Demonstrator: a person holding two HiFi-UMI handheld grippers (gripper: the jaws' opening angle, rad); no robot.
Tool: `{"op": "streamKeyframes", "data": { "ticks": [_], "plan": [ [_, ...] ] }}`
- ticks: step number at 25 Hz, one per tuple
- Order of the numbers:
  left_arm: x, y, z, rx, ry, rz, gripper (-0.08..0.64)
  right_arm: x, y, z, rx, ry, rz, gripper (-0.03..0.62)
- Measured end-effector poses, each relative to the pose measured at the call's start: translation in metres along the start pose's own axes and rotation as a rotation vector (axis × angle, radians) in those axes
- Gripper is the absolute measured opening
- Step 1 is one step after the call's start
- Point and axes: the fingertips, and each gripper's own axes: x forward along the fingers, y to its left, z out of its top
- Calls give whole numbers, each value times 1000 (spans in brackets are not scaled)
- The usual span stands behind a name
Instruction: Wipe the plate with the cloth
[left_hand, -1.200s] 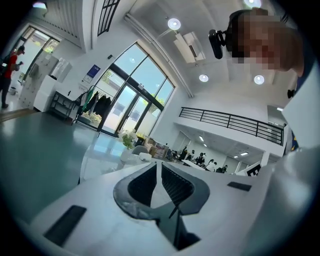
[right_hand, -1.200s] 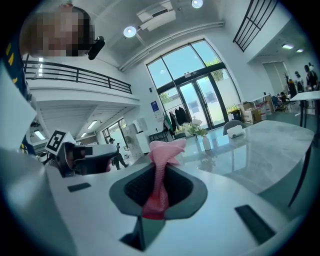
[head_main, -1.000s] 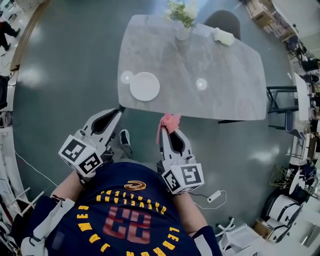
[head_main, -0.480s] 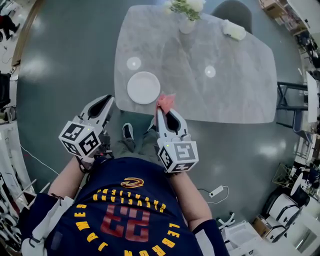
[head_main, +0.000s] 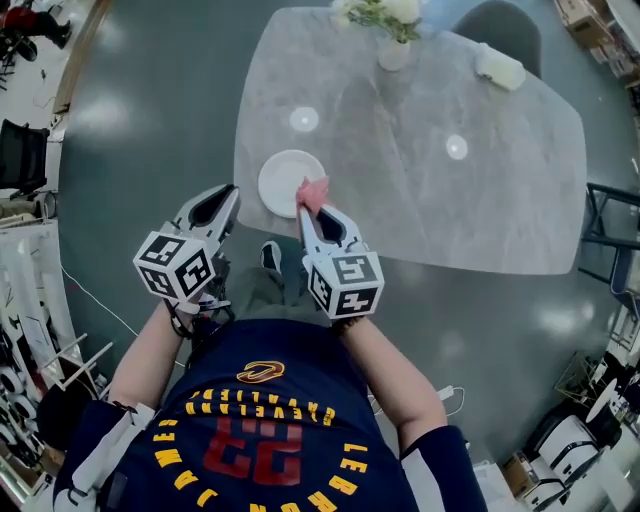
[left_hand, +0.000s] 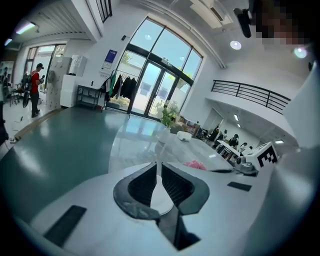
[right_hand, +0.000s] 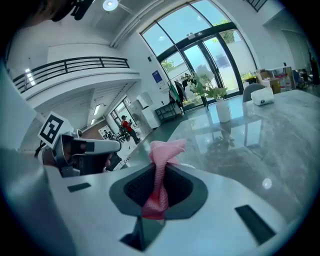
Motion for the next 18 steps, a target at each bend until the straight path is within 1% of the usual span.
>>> {"op": "streamKeyframes", "data": {
  "ticks": [3,5,8,10,13,15,18],
  "plan": [
    [18,15,-20,-12,85,-18,35,24,-1,-5,4,42,-5,41],
    [34,25,-41,-50,164,-46,35,40,-4,-6,-3,64,-15,41],
    [59,39,-74,-183,277,-85,59,59,-14,-6,0,84,-40,40],
    [71,51,-90,-266,334,-85,77,70,-18,-9,6,102,-56,40],
    [86,64,-109,-337,404,-80,94,85,-24,-16,-1,134,-78,40],
    [96,68,-121,-347,455,-85,94,97,-30,-21,-4,155,-93,40],
    [113,72,-135,-328,523,-90,94,117,-40,-24,-11,181,-106,41]
  ]
}}
